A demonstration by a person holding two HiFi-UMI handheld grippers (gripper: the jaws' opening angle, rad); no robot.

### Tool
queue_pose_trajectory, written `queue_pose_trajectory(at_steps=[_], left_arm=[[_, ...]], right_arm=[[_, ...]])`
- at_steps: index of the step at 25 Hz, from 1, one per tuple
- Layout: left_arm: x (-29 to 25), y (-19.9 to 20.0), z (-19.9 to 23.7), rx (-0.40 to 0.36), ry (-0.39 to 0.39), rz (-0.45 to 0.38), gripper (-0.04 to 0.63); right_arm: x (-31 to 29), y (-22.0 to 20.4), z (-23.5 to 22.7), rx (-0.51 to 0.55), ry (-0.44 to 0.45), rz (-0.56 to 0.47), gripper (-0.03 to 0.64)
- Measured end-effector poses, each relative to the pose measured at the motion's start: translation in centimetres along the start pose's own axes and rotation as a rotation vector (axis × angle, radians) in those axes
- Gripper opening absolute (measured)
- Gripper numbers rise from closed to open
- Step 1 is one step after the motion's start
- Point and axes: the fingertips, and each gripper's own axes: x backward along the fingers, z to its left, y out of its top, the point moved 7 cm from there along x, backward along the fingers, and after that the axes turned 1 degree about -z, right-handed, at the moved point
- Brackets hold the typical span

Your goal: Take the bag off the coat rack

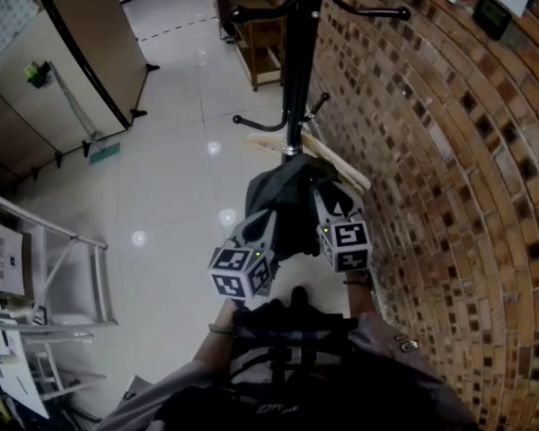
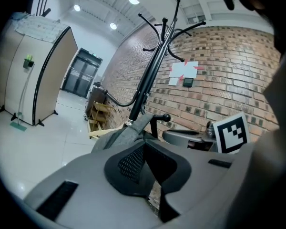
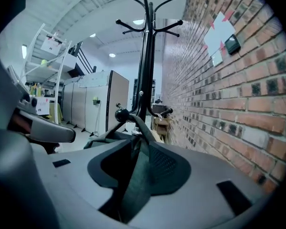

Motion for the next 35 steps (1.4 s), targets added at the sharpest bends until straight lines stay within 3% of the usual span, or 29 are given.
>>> queue_pose_trajectory(at_steps=[10,22,27,35], left_arm=[[-0.8,0.9,1.1,0.007,0.092,-0.030,0.008],[-1.6,0.9,1.6,0.026,0.151,-0.018,0.008],[-2.0,0.8,2.0,0.027,0.179,-0.026,0.008],[-1.4,1.5,3.4,0.032,0.242,-0.058,0.008]], right_arm=[[-5.3,0.9,-0.9,0.151,0.047,0.022,0.161],[-7.3,1.5,-1.3,0.126,0.169,-0.011,0.159],[-7.3,1.8,-1.3,0.160,0.239,-0.002,0.100],[-6.8,2.9,-3.0,-0.031,0.315,-0.064,0.077]])
